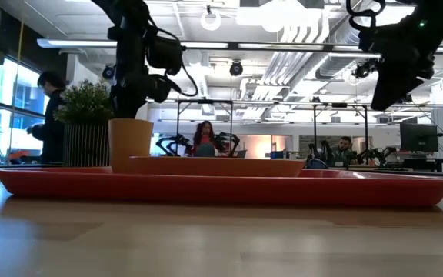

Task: Pick and place plate/cup/fork/spoon on tray
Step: Put the orange cup on the red table tray to the top left of the orange plate

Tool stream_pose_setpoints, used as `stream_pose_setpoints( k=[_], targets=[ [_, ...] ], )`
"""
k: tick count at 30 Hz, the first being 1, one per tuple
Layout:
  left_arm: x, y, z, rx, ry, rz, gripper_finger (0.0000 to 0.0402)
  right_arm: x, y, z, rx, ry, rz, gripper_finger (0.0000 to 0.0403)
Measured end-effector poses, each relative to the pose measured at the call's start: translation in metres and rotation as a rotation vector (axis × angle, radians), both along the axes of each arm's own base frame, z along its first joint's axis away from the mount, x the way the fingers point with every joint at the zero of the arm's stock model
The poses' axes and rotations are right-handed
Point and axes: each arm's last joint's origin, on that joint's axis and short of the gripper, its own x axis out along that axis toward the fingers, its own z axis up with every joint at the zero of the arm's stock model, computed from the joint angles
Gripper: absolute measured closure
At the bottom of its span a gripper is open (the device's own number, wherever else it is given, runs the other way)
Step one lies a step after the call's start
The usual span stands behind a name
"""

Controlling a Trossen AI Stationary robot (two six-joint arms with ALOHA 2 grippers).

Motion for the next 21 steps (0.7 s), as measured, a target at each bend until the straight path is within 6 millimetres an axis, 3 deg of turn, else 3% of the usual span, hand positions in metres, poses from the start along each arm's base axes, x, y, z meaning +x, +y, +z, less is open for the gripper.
stream_pose_setpoints(
  k=[6,12,15,21],
  targets=[
    [0.002,0.001,0.000,0.014,-0.011,-0.025,0.0371,-0.005,-0.001,-0.006,0.014,0.027,-0.065,0.0235],
    [0.002,0.001,0.001,0.026,-0.015,-0.052,0.0317,-0.019,0.000,-0.045,0.137,0.106,-0.196,0.0235],
    [0.001,0.001,0.007,0.060,-0.049,-0.051,0.0284,-0.026,0.002,-0.067,0.240,0.170,-0.202,0.0235],
    [-0.004,0.001,0.035,0.184,-0.205,-0.046,0.0224,-0.029,0.004,-0.083,0.298,0.164,-0.194,0.0235]
  ],
)
